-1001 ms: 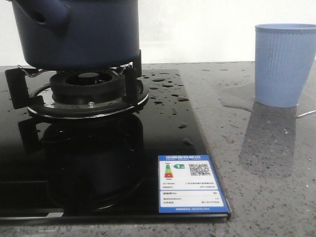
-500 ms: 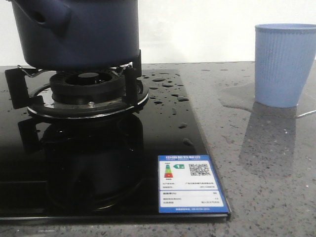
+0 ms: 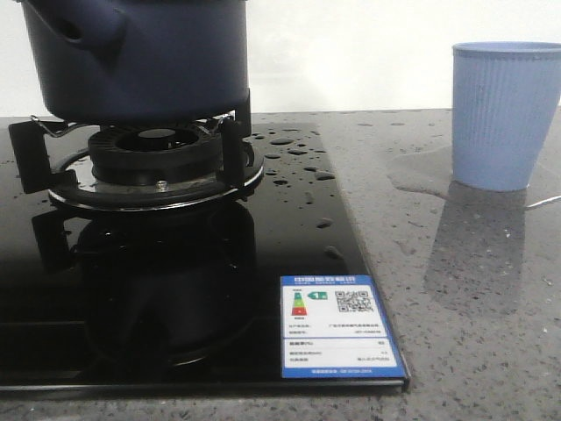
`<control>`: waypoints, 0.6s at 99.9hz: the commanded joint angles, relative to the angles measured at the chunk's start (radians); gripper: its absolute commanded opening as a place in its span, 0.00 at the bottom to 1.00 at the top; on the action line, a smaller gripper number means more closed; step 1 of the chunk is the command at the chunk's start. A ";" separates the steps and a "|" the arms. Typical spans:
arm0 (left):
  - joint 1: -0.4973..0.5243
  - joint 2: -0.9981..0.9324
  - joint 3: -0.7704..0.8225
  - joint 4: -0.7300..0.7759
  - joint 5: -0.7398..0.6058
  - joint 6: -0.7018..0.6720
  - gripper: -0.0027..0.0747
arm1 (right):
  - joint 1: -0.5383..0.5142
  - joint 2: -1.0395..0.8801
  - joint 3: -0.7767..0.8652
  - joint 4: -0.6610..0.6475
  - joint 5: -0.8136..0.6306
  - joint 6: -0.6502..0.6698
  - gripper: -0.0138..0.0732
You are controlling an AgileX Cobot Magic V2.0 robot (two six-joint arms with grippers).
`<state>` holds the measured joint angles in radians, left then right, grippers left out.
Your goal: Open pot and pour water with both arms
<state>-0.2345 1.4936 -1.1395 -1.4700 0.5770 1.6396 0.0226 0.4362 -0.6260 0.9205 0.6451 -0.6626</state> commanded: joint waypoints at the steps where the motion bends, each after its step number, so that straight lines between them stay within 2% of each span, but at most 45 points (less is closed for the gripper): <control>1: -0.007 -0.022 -0.029 -0.034 0.029 -0.001 0.72 | 0.000 0.015 -0.034 0.040 -0.039 -0.014 0.90; 9: -0.007 -0.022 -0.031 -0.034 0.041 -0.001 0.61 | 0.000 0.015 -0.034 0.040 -0.040 -0.014 0.90; 21: -0.007 -0.031 -0.047 -0.034 0.042 -0.001 0.39 | 0.000 0.015 -0.034 0.040 -0.053 -0.014 0.90; 28: -0.007 -0.044 -0.063 -0.051 0.042 -0.001 0.30 | 0.000 0.015 -0.034 0.040 -0.070 -0.014 0.90; 37: -0.007 -0.074 -0.085 -0.077 0.040 -0.001 0.28 | 0.000 0.017 -0.034 0.023 -0.124 -0.014 0.90; 52: -0.007 -0.139 -0.116 -0.097 0.024 -0.003 0.28 | 0.000 0.057 -0.021 -0.122 -0.262 -0.014 0.90; 60: -0.007 -0.187 -0.118 -0.118 0.009 -0.003 0.28 | 0.000 0.101 0.005 -0.138 -0.317 -0.014 0.90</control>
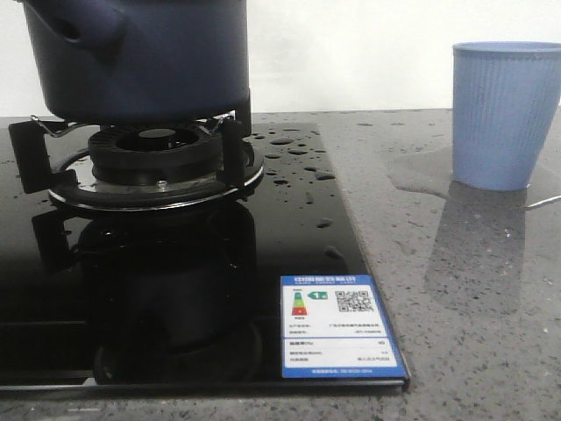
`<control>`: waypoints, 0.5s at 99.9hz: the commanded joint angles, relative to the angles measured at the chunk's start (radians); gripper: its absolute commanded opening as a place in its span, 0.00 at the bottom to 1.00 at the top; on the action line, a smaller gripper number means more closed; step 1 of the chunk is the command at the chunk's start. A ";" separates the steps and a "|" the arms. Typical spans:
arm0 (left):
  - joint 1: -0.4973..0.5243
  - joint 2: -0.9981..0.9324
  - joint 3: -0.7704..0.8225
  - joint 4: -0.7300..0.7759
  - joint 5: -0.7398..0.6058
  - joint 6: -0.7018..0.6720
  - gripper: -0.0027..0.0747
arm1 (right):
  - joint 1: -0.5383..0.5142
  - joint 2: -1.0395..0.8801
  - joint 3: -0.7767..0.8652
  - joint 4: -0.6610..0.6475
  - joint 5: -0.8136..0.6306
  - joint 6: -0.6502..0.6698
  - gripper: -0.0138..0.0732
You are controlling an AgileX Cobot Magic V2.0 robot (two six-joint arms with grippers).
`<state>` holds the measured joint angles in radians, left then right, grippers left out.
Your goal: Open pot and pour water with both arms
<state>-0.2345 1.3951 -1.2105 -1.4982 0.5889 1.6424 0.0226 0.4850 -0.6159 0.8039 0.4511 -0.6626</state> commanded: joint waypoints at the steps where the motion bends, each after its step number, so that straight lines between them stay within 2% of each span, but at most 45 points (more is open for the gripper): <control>1: -0.007 -0.092 -0.047 -0.089 -0.003 -0.006 0.28 | 0.000 0.057 -0.001 -0.021 -0.123 -0.017 0.90; 17: -0.007 -0.171 -0.047 -0.092 -0.003 -0.006 0.28 | 0.000 0.155 0.022 -0.021 -0.125 -0.022 0.90; 26: -0.007 -0.204 -0.047 -0.092 -0.003 -0.007 0.28 | 0.005 0.208 0.022 -0.019 -0.144 -0.067 0.90; 40: -0.007 -0.225 -0.047 -0.092 -0.003 -0.007 0.28 | 0.078 0.274 0.023 -0.017 -0.229 -0.157 0.90; 50: -0.007 -0.227 -0.047 -0.092 -0.001 -0.008 0.28 | 0.142 0.310 0.036 -0.013 -0.339 -0.162 0.90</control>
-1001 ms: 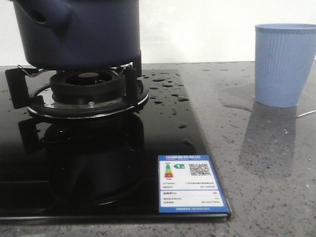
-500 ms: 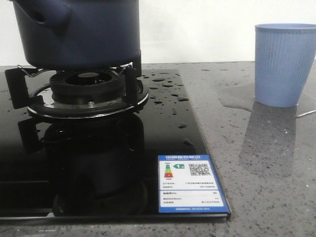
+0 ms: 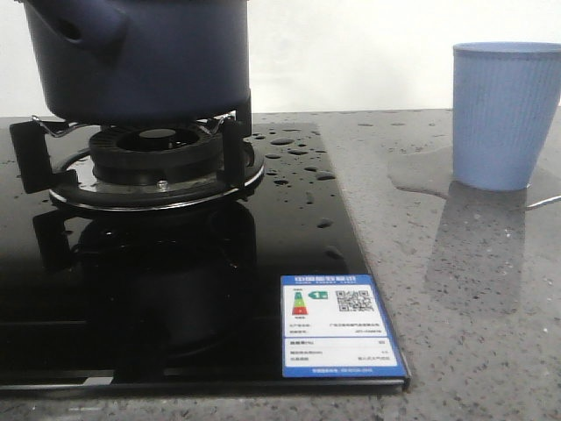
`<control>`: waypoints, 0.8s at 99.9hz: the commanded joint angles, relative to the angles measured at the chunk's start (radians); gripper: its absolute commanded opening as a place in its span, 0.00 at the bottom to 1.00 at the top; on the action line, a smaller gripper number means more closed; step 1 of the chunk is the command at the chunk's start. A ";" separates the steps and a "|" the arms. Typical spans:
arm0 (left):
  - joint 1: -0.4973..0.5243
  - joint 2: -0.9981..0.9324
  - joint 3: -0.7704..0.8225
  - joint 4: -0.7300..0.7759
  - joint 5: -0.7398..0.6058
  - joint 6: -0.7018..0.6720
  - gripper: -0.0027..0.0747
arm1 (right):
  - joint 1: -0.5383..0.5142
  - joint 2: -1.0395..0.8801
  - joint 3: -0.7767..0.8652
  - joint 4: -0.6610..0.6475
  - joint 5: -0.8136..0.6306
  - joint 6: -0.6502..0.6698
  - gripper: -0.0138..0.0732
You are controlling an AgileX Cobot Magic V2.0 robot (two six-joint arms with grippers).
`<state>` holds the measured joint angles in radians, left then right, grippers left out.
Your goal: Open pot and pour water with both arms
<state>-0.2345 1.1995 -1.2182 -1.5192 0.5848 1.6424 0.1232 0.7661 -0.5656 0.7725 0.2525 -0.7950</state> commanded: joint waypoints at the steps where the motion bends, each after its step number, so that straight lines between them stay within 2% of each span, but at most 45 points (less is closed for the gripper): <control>1: -0.007 -0.031 -0.039 -0.071 0.003 -0.008 0.28 | 0.045 0.032 -0.011 0.020 -0.157 -0.030 0.90; 11: -0.007 -0.031 -0.039 -0.071 0.010 -0.008 0.28 | 0.084 0.054 0.016 0.061 -0.252 -0.030 0.90; 21: -0.007 -0.031 -0.039 -0.071 0.010 -0.010 0.28 | 0.120 0.083 0.043 0.061 -0.288 -0.030 0.90; 33: -0.007 -0.031 -0.039 -0.071 0.010 -0.010 0.28 | 0.156 0.121 0.086 0.075 -0.418 -0.026 0.90; 52: -0.007 -0.031 -0.039 -0.081 0.010 -0.010 0.28 | 0.221 0.211 0.088 0.075 -0.518 -0.017 0.90; 67: -0.007 -0.031 -0.039 -0.093 0.010 -0.010 0.28 | 0.262 0.291 0.086 0.053 -0.649 0.100 0.90; 80: -0.007 -0.031 -0.039 -0.093 0.017 -0.010 0.28 | 0.264 0.343 0.086 -0.086 -0.711 0.258 0.90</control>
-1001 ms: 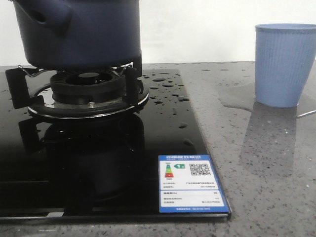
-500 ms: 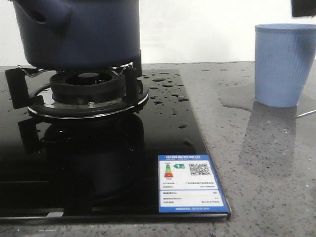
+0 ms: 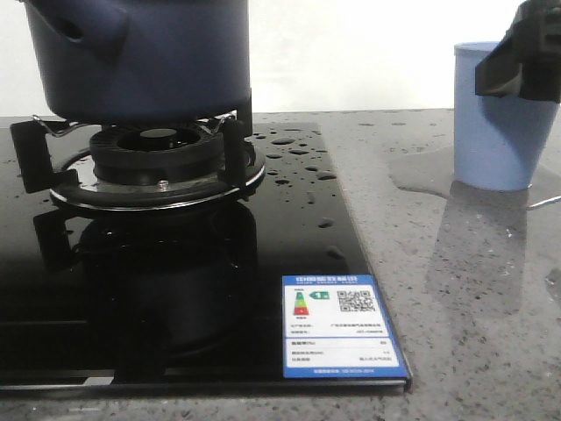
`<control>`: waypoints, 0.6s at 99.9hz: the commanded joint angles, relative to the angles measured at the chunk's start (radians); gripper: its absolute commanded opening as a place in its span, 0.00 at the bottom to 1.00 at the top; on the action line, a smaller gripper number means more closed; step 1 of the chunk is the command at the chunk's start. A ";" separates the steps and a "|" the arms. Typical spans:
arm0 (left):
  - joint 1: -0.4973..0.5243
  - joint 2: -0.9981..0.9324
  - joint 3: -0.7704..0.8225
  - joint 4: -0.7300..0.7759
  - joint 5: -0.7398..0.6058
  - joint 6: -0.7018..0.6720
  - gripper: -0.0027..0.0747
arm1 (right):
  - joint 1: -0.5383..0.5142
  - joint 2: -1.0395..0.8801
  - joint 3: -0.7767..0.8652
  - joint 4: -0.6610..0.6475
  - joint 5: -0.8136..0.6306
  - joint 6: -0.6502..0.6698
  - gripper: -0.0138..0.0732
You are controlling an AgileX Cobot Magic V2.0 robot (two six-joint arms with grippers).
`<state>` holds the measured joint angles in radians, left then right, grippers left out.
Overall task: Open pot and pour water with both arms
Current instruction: 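Lower the right gripper around the light blue ribbed cup and close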
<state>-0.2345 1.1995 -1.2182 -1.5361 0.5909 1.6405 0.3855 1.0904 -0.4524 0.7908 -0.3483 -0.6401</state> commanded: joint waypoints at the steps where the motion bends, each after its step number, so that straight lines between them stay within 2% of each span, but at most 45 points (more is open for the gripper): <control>1: -0.007 -0.031 -0.039 -0.076 0.011 -0.008 0.28 | 0.002 0.025 -0.027 -0.112 -0.114 0.111 0.90; 27: -0.007 -0.031 -0.039 -0.076 0.030 -0.008 0.28 | 0.002 0.137 -0.036 -0.224 -0.224 0.269 0.90; 42: -0.007 -0.031 -0.039 -0.076 0.030 -0.008 0.28 | 0.002 0.192 -0.068 -0.259 -0.229 0.277 0.90; 51: -0.007 -0.031 -0.039 -0.076 0.030 -0.009 0.28 | 0.002 0.209 -0.094 -0.259 -0.231 0.277 0.83; 60: -0.007 -0.031 -0.039 -0.076 0.030 -0.010 0.28 | 0.002 0.213 -0.109 -0.268 -0.236 0.277 0.69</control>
<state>-0.2345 1.1995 -1.2182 -1.5378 0.6148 1.6405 0.3877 1.3185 -0.5187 0.5597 -0.5006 -0.3643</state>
